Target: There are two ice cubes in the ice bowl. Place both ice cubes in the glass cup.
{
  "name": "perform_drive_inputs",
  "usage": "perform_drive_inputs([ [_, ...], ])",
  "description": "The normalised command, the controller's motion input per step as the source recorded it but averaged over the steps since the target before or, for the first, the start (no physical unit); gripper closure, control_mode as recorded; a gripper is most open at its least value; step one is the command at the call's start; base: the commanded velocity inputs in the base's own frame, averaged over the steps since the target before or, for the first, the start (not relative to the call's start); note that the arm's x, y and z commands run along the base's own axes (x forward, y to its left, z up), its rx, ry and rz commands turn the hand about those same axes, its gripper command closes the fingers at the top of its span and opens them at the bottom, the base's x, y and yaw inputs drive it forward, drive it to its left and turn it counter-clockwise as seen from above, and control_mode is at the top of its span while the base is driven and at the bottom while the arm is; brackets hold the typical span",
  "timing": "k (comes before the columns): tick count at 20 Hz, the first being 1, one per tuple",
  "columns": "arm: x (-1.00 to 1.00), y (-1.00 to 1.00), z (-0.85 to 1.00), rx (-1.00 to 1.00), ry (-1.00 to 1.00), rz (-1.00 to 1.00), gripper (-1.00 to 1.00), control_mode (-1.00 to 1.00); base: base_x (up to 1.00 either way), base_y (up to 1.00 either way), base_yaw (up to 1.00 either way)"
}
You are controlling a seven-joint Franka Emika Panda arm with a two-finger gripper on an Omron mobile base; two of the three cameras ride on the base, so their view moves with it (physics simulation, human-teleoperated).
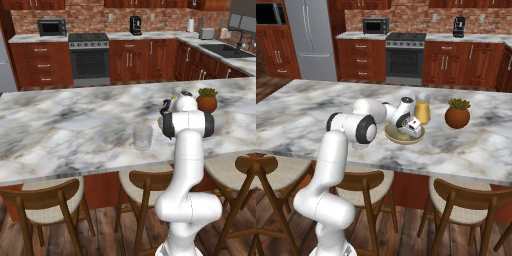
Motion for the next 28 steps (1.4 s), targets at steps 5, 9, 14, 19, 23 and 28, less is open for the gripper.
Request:
perform_drive_inputs([
  [5,0.03,0.04,-0.28,0.0,-0.01,0.0,1.0,-1.0,0.0,0.0,0.0],
  [9,0.0,0.2,-0.18,0.0,0.04,0.0,1.0,-1.0,0.0,0.0,0.0],
  [14,0.07,0.21,0.01,0.02,0.12,-0.01,1.0,-1.0,0.0,0.0,0.0],
  [19,0.05,0.14,0.47,0.06,0.14,-0.06,1.0,-1.0,0.0,0.0,0.0],
  [23,-0.12,0.05,1.0,0.09,0.19,-0.09,1.0,-1.0,0.0,0.0,0.0],
  [28,-0.34,0.36,0.91,0.05,0.24,-0.09,1.0,-1.0,0.0,0.0,0.0],
])
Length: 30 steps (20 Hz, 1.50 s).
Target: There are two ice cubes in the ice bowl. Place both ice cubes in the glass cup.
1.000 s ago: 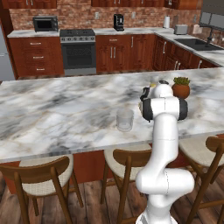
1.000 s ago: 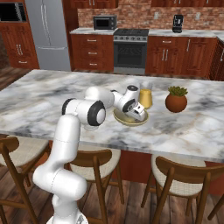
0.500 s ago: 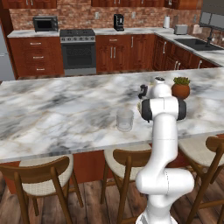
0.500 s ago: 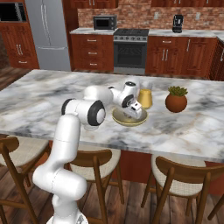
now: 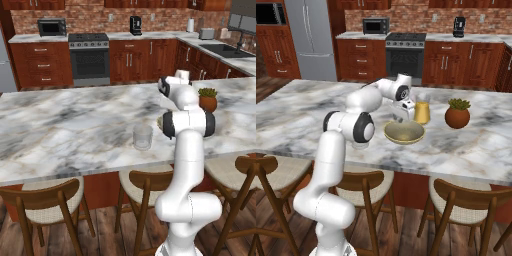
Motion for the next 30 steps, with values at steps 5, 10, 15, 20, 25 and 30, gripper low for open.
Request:
perform_drive_inputs([
  [5,-0.24,0.78,0.38,0.01,0.23,-0.04,1.0,-1.0,0.0,0.0,0.0],
  [10,-0.07,1.0,0.01,0.0,0.18,-0.02,1.0,-1.0,0.0,0.0,0.0],
  [15,-0.08,0.87,0.0,0.0,0.18,0.0,1.0,-1.0,0.0,0.0,0.0],
  [20,-0.18,0.43,-0.05,0.0,0.09,0.0,1.0,-1.0,0.0,0.0,0.0],
  [25,-0.05,0.01,-0.29,-0.01,0.0,0.0,1.0,-1.0,0.0,0.0,0.0],
  [30,0.0,0.11,-0.54,-0.05,-0.01,0.0,1.0,-1.0,0.0,0.0,0.0],
])
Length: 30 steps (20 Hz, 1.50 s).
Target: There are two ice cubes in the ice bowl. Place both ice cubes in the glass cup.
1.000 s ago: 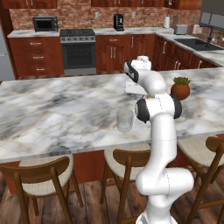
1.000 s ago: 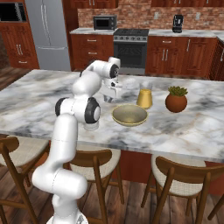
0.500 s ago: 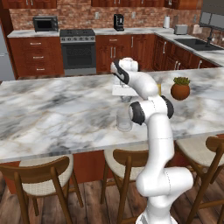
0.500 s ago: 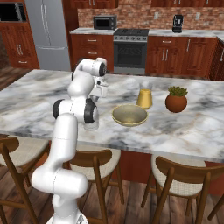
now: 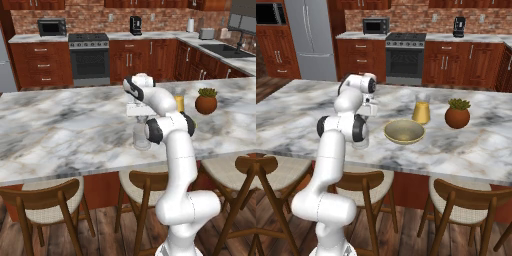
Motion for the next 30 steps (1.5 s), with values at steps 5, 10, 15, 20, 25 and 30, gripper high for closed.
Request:
perform_drive_inputs([
  [5,0.01,0.11,-0.29,0.0,-0.03,0.0,1.0,-1.0,0.0,0.0,0.0],
  [10,0.04,0.02,-0.25,-0.03,-0.09,0.0,1.0,-1.0,0.0,0.0,0.0],
  [15,-0.05,0.04,-0.07,-0.11,-0.21,0.01,1.0,-1.0,0.0,0.0,0.0],
  [20,-0.34,0.01,0.0,-0.01,-0.11,0.01,1.0,-1.0,0.0,0.0,0.0],
  [25,-0.54,0.0,0.0,0.0,-0.09,0.01,1.0,-1.0,0.0,0.0,0.0],
  [30,-0.66,0.0,0.0,-0.02,-0.34,0.03,1.0,-1.0,0.0,0.0,0.0],
])
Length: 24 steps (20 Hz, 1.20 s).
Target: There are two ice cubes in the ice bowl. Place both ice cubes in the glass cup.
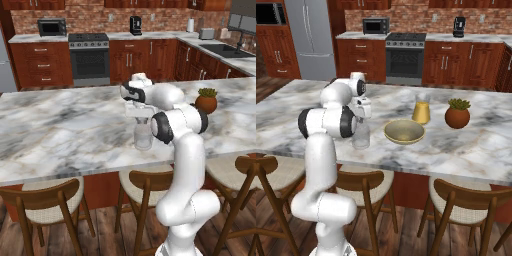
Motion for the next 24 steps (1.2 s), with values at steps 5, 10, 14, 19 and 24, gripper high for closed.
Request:
perform_drive_inputs([
  [5,-0.4,0.0,0.0,-0.01,-0.32,0.02,1.0,-1.0,0.0,0.0,0.0],
  [10,0.04,-0.12,0.0,0.0,-0.13,0.0,1.0,-1.0,0.0,0.0,0.0],
  [14,0.24,-0.12,0.0,0.0,-0.1,0.0,1.0,-1.0,0.0,0.0,0.0],
  [19,0.27,-0.02,0.0,0.04,-0.04,0.0,1.0,-1.0,0.0,0.0,0.0],
  [24,0.22,0.0,0.0,0.04,0.0,0.0,1.0,-1.0,0.0,0.0,0.0],
])
